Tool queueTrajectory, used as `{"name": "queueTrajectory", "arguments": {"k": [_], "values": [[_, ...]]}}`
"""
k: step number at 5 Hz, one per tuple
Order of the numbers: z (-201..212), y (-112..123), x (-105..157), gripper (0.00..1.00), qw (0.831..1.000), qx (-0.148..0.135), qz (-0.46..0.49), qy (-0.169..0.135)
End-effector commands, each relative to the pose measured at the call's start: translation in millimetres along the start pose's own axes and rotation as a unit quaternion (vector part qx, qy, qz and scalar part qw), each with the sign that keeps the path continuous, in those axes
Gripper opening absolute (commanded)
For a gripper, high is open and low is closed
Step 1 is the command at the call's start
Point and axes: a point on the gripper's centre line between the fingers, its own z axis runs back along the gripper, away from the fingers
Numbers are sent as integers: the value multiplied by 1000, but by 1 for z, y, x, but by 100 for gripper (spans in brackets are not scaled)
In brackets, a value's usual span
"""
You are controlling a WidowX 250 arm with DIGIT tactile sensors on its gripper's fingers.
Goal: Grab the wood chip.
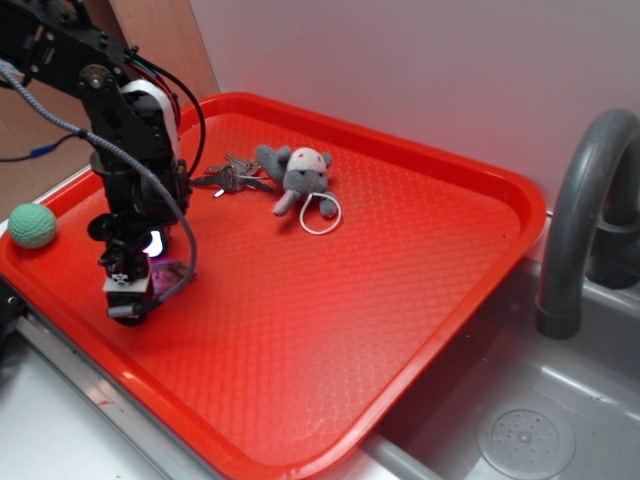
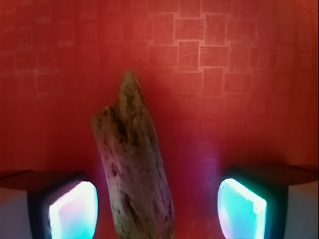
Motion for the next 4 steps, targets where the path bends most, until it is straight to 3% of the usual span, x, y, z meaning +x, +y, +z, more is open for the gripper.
{"name": "queueTrajectory", "arguments": {"k": [1,2,3,4], "values": [[-2,-11,-7,0,999,29,2,18],[11,-9,-9,0,999,30,22,14],[38,0,-15,0,994,-2,108,21],[86,14,-25,0,977,-71,201,-6]]}}
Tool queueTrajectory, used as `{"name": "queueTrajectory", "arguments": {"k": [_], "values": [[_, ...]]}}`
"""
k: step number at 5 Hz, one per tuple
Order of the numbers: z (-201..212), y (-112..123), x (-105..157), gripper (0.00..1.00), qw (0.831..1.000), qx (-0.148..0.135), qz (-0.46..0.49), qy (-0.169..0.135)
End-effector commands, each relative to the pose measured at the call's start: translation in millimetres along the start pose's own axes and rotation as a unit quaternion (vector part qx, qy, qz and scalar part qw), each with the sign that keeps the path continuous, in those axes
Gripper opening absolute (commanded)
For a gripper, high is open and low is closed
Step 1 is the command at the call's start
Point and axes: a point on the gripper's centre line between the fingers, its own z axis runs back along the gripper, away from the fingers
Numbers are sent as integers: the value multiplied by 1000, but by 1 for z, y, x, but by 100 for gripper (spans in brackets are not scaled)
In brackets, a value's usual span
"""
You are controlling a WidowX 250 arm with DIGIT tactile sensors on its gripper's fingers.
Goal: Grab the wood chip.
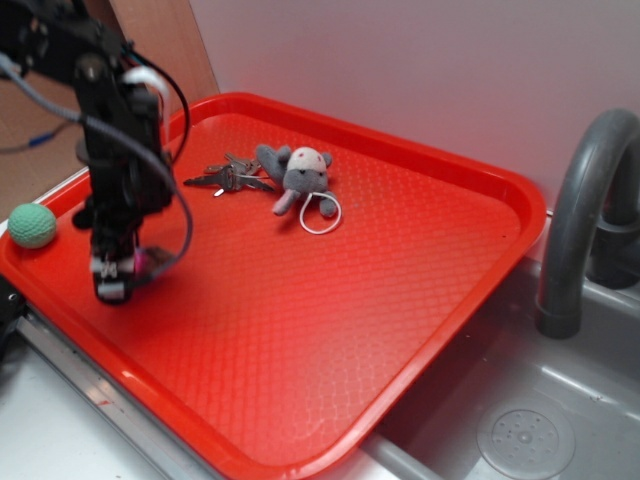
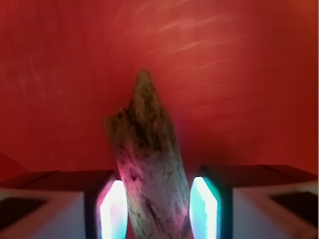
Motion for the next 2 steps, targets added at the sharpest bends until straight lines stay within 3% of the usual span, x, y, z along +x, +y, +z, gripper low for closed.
{"name": "queueTrajectory", "arguments": {"k": [1,2], "values": [[88,20,-19,0,982,-101,146,-69],[138,30,-24,0,969,-129,160,-137]]}}
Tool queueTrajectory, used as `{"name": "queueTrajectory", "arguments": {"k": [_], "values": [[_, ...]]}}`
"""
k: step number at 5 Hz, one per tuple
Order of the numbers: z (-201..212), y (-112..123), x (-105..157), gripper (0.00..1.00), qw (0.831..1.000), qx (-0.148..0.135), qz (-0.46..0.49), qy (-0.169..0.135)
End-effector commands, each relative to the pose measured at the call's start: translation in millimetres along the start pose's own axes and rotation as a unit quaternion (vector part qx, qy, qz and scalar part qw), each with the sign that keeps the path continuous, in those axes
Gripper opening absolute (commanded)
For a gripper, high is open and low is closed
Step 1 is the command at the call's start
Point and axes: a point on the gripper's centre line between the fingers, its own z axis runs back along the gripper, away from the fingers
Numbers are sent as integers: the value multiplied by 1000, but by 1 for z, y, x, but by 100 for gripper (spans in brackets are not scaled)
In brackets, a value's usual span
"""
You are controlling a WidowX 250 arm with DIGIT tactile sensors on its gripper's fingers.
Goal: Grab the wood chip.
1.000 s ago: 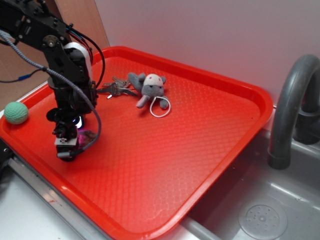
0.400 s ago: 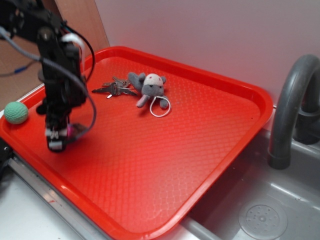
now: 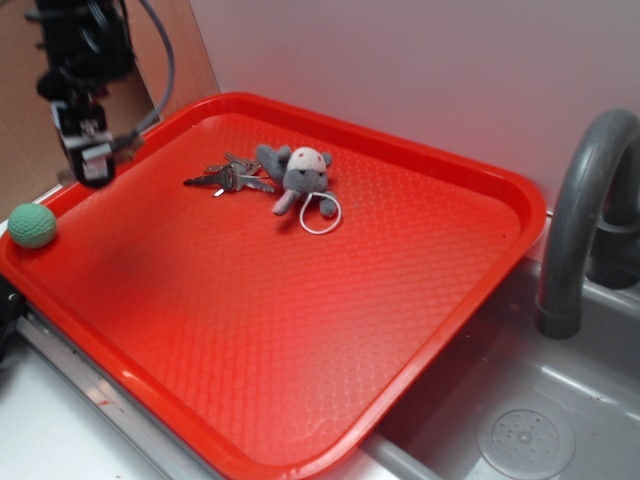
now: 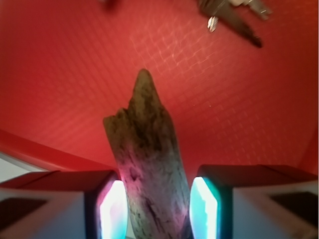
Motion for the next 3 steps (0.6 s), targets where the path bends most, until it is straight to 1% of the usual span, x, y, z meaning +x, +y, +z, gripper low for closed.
{"name": "queueTrajectory", "arguments": {"k": [1,2,3], "values": [[106,-1,-1,0,990,-34,8,-139],[144,-12,-18,0,981,-51,16,-184],[129,5,-5,0,983,-67,-11,-173]]}}
